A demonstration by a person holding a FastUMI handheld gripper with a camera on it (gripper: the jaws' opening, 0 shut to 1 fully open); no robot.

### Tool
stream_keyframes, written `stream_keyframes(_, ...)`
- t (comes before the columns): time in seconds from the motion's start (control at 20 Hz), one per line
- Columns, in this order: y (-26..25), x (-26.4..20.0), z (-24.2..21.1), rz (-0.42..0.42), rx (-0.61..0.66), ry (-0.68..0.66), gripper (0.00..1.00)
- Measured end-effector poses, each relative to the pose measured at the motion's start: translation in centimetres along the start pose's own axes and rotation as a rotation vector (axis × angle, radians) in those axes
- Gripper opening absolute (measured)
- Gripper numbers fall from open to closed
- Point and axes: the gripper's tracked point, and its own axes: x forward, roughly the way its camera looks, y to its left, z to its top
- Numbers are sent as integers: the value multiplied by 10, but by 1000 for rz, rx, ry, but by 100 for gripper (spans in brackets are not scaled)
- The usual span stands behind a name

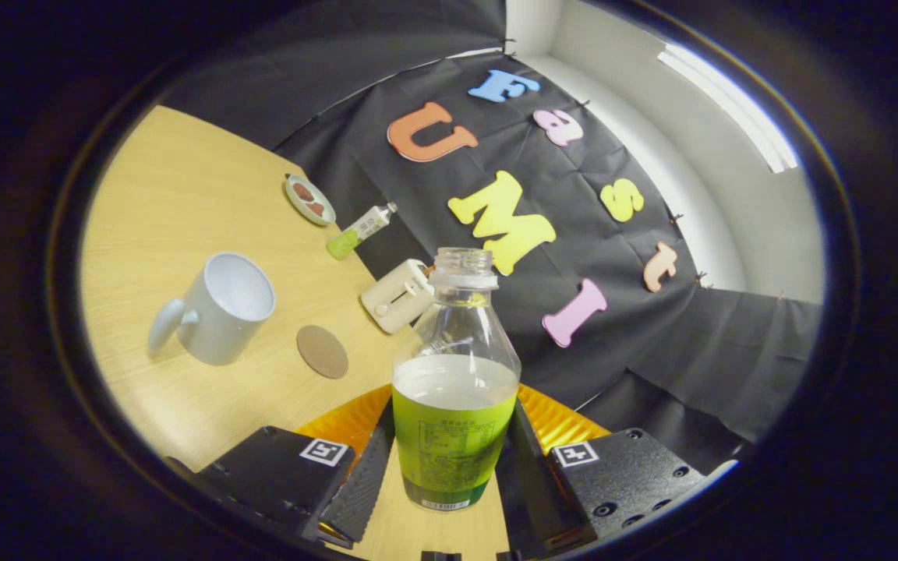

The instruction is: Take the bottle from table, then pour the juice into the cup, finally place the bottle on the coaster

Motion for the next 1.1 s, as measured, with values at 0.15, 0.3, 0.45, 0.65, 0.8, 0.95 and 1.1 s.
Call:
stream_keyframes(0.15,9,4,4,-25,-120,9,81)
stream_keyframes(0.3,15,7,7,-53,-227,19,81)
stream_keyframes(0.45,18,7,14,-81,-310,17,81)
stream_keyframes(0.65,19,15,20,-109,-425,12,81)
stream_keyframes(0.8,13,20,22,-126,-494,9,81)
stream_keyframes(0.95,7,22,28,-137,-541,7,81)
stream_keyframes(1.1,0,26,37,-157,-611,3,81)
